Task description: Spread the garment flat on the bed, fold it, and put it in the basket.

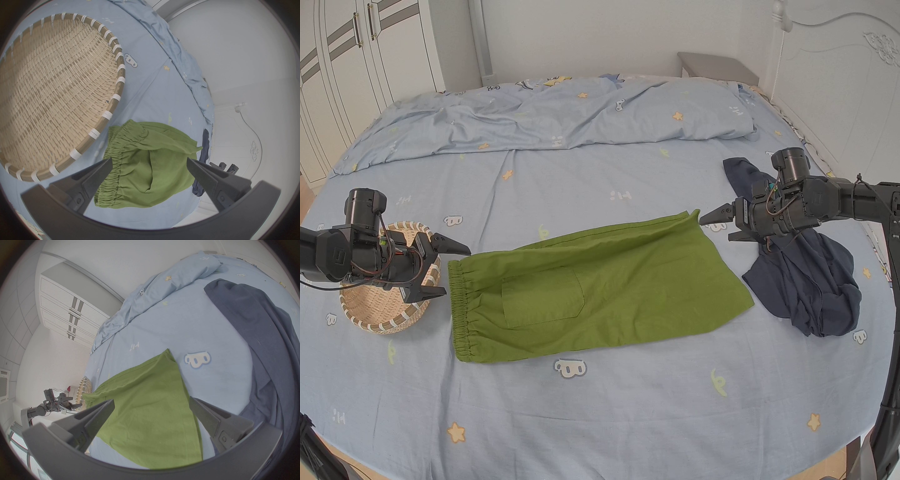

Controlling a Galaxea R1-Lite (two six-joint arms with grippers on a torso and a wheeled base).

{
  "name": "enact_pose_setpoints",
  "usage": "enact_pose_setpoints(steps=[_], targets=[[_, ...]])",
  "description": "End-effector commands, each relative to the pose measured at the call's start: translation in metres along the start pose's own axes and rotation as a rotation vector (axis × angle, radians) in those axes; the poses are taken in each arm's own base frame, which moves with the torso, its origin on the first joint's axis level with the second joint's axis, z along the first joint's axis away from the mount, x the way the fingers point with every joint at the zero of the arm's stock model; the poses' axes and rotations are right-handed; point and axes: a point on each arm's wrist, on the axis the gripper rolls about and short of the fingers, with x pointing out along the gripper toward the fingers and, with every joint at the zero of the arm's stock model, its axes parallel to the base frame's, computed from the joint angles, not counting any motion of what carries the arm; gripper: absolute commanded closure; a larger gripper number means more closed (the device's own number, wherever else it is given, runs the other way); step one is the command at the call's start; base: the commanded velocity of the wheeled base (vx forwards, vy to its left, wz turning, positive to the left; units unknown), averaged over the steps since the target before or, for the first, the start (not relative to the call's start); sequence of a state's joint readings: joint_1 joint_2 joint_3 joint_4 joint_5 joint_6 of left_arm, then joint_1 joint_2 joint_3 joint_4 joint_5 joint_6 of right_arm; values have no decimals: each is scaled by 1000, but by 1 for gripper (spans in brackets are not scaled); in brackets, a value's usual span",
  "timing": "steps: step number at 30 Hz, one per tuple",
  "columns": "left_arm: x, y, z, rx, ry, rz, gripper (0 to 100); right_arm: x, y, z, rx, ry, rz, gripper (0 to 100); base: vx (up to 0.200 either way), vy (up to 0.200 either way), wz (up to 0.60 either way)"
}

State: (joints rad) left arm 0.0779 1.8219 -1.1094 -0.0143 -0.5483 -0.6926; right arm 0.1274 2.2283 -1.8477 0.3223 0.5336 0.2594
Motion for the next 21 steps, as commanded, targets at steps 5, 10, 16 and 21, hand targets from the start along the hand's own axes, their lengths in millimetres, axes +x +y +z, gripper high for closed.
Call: enact_pose_setpoints(steps=[5,10,16,21], targets=[[23,-18,-10,19,6,-74,0,-32,12,-20,7,4,10,0,0,0,0],[58,-20,-8,16,-11,-141,0,-50,19,-36,9,-28,22,0,0,0,0],[93,-12,14,-1,-91,-145,0,-79,30,-55,21,-72,35,0,0,0,0],[104,-11,30,3,-144,-139,0,-102,42,-64,13,-125,52,0,0,0,0]])
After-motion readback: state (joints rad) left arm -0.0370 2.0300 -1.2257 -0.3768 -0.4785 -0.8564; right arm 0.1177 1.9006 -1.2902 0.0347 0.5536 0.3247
